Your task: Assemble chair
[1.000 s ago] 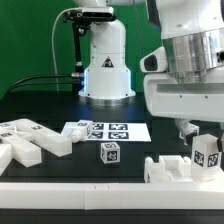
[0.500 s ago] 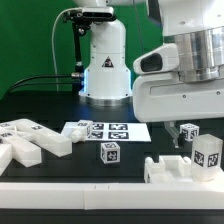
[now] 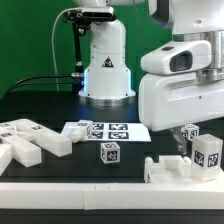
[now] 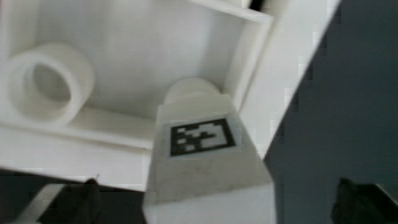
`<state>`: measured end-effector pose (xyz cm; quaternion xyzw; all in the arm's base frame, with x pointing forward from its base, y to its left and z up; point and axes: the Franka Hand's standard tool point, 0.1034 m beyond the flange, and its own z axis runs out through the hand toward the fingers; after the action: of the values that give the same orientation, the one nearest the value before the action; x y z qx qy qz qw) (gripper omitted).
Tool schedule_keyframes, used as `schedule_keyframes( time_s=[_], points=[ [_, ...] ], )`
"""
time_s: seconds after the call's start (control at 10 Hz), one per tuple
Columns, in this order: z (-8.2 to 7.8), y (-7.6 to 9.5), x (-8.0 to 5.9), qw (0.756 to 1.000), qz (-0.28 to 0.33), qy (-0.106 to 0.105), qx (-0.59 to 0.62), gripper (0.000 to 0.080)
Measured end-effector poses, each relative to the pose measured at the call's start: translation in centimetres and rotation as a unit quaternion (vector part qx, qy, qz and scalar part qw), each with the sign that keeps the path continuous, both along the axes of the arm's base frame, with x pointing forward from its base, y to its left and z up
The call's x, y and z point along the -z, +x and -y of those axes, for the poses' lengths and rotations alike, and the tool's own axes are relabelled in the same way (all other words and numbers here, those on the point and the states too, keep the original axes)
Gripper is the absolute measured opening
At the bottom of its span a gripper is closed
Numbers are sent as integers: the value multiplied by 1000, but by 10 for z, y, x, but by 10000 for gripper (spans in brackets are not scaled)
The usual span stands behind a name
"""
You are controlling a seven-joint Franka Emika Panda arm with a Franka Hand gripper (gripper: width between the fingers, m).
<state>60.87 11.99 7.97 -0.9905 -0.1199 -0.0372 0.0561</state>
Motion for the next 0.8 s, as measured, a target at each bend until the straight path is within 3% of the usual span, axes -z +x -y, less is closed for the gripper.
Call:
schedule_keyframes(
  time_s=[0.2,0.5,0.6,0.8],
  points=[
    [-1,0,0,999,-7,3,53,330],
    [1,4,-1,969,-13,21,245,285],
    [0,3,0,947,-15,28,319,285],
    [-1,2,1,873,-36,40,485,285]
  ],
)
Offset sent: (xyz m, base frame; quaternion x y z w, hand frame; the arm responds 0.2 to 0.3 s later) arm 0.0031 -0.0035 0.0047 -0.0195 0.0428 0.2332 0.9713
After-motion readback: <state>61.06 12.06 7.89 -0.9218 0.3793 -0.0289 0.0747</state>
